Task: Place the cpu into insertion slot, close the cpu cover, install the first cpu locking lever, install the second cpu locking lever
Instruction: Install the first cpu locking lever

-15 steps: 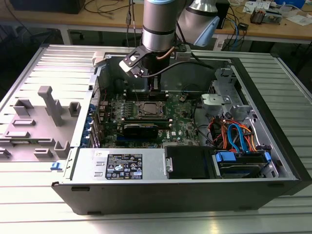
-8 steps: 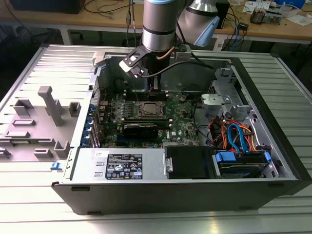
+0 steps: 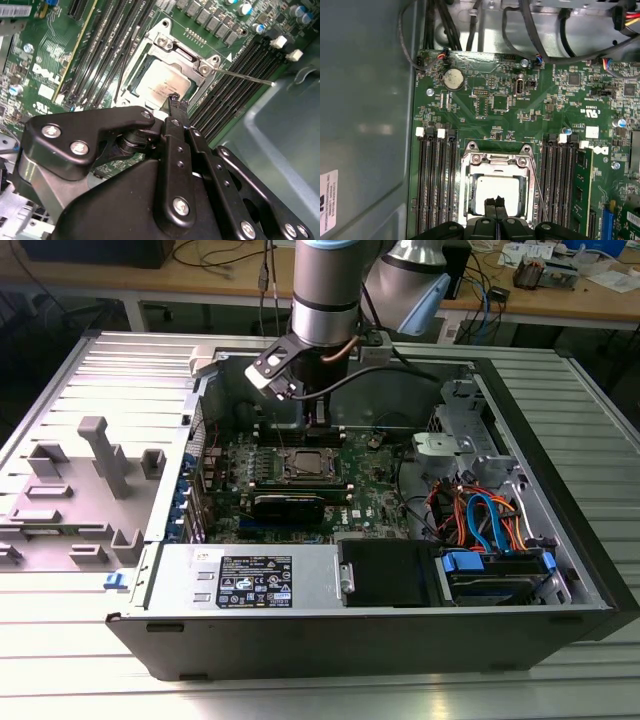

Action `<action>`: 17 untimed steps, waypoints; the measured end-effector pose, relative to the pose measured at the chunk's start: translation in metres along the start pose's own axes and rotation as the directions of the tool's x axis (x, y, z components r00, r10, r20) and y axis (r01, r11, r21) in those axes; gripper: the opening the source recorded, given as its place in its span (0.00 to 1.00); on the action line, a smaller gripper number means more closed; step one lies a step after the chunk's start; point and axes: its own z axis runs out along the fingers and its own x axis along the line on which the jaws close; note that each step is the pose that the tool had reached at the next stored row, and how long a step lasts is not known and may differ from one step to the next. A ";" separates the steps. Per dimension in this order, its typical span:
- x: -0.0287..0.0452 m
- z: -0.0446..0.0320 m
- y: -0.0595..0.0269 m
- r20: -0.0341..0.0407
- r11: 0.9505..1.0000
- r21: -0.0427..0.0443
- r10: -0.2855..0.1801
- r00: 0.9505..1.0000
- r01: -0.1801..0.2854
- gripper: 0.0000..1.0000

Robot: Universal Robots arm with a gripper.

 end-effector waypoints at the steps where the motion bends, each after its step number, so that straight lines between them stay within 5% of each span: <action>1: 0.0000 0.0000 0.0000 0.001 1.000 0.000 -0.025 1.000 0.025 0.11; 4: -0.0001 -0.0008 -0.0001 0.001 0.999 -0.001 -0.047 0.999 0.047 0.11; 10: -0.0003 -0.0159 -0.0008 0.002 0.998 -0.001 -0.068 0.998 0.068 0.11; 13: -0.0004 -0.0160 -0.0008 0.005 0.988 -0.003 -0.157 0.988 0.157 0.11; 17: -0.0003 -0.0160 -0.0008 0.008 0.965 -0.004 -0.261 0.965 0.261 0.11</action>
